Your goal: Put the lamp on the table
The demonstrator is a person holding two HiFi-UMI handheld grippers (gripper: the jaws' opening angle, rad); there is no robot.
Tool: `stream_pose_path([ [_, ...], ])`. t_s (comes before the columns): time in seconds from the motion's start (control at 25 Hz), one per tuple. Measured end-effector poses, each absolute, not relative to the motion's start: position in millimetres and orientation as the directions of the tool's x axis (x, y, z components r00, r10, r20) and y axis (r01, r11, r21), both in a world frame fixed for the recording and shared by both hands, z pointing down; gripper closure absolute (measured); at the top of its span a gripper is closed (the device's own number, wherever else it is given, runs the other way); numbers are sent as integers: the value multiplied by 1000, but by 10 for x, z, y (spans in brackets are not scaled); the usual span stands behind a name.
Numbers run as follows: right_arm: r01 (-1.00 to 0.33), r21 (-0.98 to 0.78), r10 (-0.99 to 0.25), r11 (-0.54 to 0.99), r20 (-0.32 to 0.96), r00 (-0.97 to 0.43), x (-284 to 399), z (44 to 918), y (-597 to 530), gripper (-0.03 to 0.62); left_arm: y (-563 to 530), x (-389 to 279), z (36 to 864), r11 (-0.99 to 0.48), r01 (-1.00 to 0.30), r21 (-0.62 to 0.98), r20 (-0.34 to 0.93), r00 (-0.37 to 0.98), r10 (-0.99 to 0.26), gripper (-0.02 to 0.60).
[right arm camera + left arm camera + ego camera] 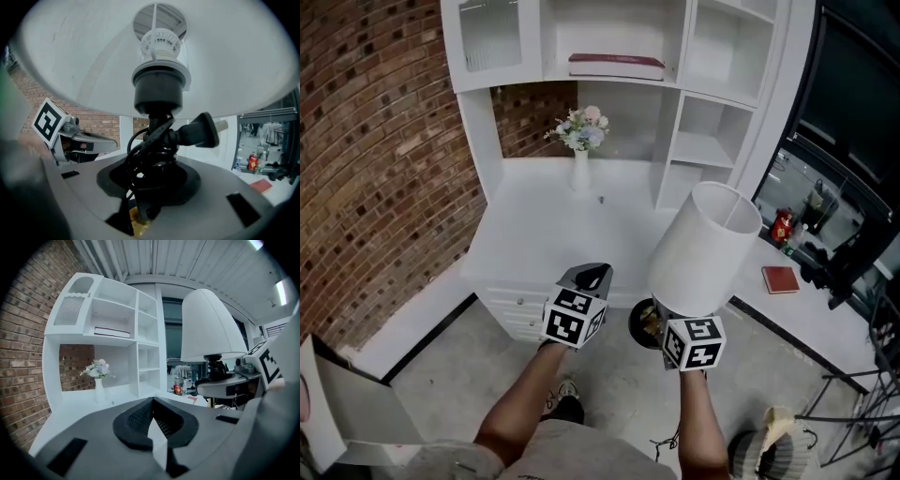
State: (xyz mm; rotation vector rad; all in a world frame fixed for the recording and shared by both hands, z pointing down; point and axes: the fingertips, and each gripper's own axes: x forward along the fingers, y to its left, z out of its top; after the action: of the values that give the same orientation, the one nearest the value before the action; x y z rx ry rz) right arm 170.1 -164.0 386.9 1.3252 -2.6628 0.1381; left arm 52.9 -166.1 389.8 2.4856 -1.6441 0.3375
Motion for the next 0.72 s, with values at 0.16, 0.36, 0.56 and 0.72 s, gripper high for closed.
stream_pose_path([
  [0.16,-790,-12,-774,613,190,-604,1363,3817,-2005,459,-1995,162,3840,-373,-928,-1,266,359,-894,584],
  [0.36,-779,-9,-763,627,197,-616,940,3791,-2367,459,-2345,-264,3843,-359,-933,11,274,349,-896,584],
  [0.56,-776,0,-758,630,214,-616,614,3781,-2706,459,-2688,-561,3831,-368,-930,19,276,359,-892,584],
  [0.72,-779,9,-761,628,221,-610,396,3790,-2931,459,-2927,-771,3871,-376,-926,26,280,368,-887,584],
])
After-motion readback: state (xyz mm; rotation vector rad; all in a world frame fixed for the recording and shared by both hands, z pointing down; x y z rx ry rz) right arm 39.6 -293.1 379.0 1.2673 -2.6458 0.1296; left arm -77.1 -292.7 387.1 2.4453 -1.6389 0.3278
